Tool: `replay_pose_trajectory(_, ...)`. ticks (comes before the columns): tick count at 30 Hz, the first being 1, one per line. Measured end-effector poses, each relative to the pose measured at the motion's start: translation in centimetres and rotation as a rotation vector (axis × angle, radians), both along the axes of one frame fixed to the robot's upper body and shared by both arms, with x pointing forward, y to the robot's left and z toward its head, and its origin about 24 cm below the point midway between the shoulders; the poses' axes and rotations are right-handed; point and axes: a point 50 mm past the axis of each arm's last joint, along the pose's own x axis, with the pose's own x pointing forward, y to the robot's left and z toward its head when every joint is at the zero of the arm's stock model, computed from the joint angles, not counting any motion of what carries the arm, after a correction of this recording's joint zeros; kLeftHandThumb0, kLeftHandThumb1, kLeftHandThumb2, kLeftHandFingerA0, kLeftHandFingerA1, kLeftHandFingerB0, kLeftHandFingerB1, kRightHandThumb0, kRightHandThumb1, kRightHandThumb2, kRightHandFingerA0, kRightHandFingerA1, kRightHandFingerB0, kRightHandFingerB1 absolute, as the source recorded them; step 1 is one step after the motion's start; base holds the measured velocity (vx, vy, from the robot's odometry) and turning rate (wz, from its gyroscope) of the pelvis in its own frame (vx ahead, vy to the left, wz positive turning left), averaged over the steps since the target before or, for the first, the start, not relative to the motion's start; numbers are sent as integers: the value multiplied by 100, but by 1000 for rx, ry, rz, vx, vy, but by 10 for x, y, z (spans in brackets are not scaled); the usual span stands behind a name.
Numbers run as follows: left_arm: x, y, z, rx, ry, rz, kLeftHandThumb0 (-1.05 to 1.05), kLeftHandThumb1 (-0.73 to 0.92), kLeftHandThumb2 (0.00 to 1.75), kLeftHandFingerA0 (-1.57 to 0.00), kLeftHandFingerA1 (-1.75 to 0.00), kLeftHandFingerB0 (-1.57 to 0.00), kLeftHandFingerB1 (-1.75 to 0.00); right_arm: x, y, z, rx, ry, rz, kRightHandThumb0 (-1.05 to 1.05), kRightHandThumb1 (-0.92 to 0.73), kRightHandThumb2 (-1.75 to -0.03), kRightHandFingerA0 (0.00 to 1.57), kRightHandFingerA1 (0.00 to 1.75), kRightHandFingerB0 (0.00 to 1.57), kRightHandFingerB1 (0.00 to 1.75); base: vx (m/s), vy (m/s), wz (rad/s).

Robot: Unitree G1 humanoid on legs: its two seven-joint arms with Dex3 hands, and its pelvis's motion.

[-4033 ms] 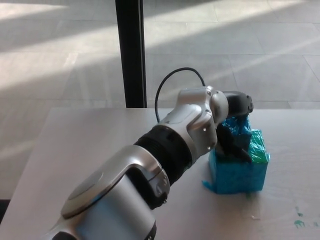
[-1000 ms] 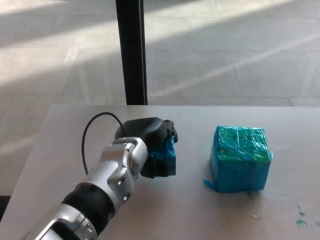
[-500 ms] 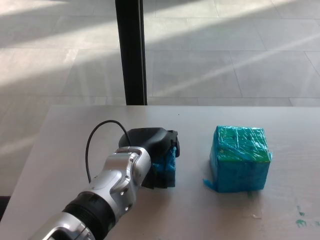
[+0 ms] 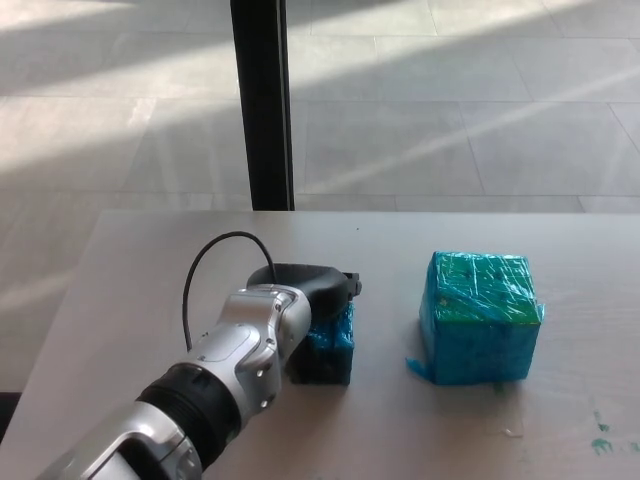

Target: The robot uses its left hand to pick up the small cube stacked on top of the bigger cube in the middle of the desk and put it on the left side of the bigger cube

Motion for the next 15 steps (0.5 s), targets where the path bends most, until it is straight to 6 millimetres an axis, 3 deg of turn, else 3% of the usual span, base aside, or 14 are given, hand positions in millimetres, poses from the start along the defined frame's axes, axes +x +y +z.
replay_pose_trajectory(10,1,-2,4,83,78,4,-105,58,59,0,0,0,0,-3,-1,-1,-1,6,-2,-35,-67,-59,58,54,47,39,0,0,0)
replay_pose_trajectory(11,1,-2,5,88,84,5,-105,43,85,0,0,0,0,-4,-1,-1,-1,7,-4,-34,-67,-59,57,55,47,39,0,0,0)
replay_pose_trajectory(12,1,-2,5,88,88,4,-105,60,61,0,0,0,0,-5,-1,-1,-3,8,-4,-37,-66,-60,57,54,46,38,0,0,0)
replay_pose_trajectory(15,1,-1,6,86,101,4,-105,60,60,0,0,0,0,-7,-1,-2,-5,13,-5,-39,-65,-59,58,56,48,38,0,0,0)
